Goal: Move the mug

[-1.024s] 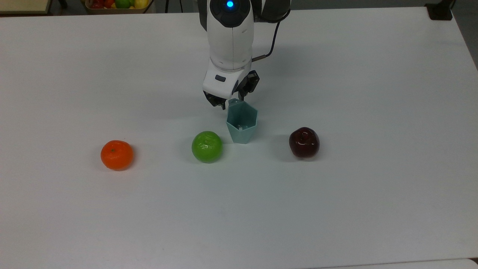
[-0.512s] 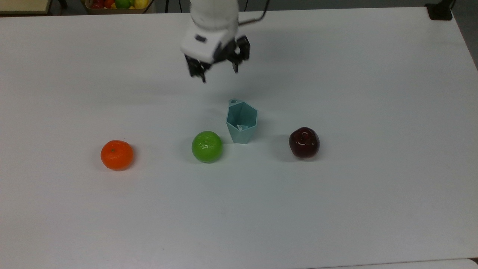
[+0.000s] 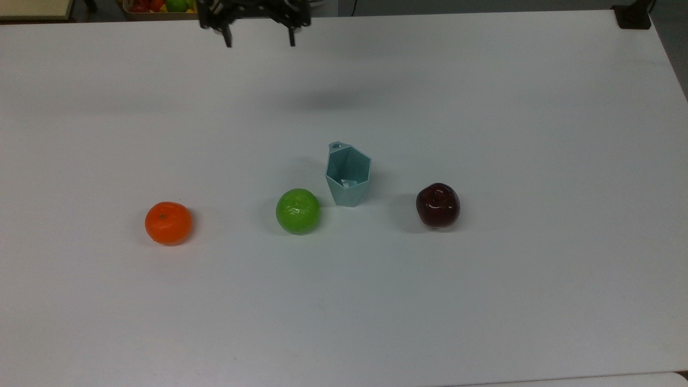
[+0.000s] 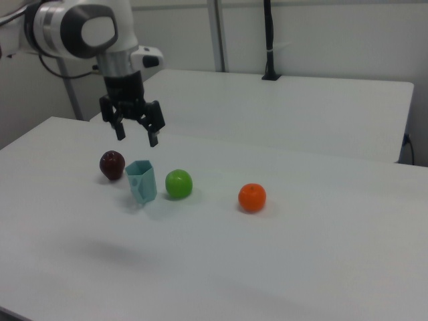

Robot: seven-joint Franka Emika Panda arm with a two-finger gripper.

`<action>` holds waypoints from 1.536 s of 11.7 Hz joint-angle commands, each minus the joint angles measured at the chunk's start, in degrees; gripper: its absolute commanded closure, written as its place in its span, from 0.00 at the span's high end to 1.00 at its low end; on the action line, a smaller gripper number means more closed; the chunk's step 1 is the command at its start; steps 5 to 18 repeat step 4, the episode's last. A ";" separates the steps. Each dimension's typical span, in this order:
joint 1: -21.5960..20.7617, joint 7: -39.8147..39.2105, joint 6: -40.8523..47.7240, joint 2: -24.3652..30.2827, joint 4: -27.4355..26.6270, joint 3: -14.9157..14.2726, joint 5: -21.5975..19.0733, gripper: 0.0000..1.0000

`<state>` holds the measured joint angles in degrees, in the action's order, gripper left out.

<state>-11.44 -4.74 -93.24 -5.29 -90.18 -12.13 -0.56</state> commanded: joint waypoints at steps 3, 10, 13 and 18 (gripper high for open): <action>-0.60 4.38 4.47 2.04 2.99 -4.83 0.92 1.00; -0.60 4.83 4.38 2.04 2.99 -4.83 1.00 1.00; -0.60 4.83 4.38 2.04 2.99 -4.83 1.00 1.00; -0.60 4.83 4.38 2.04 2.99 -4.83 1.00 1.00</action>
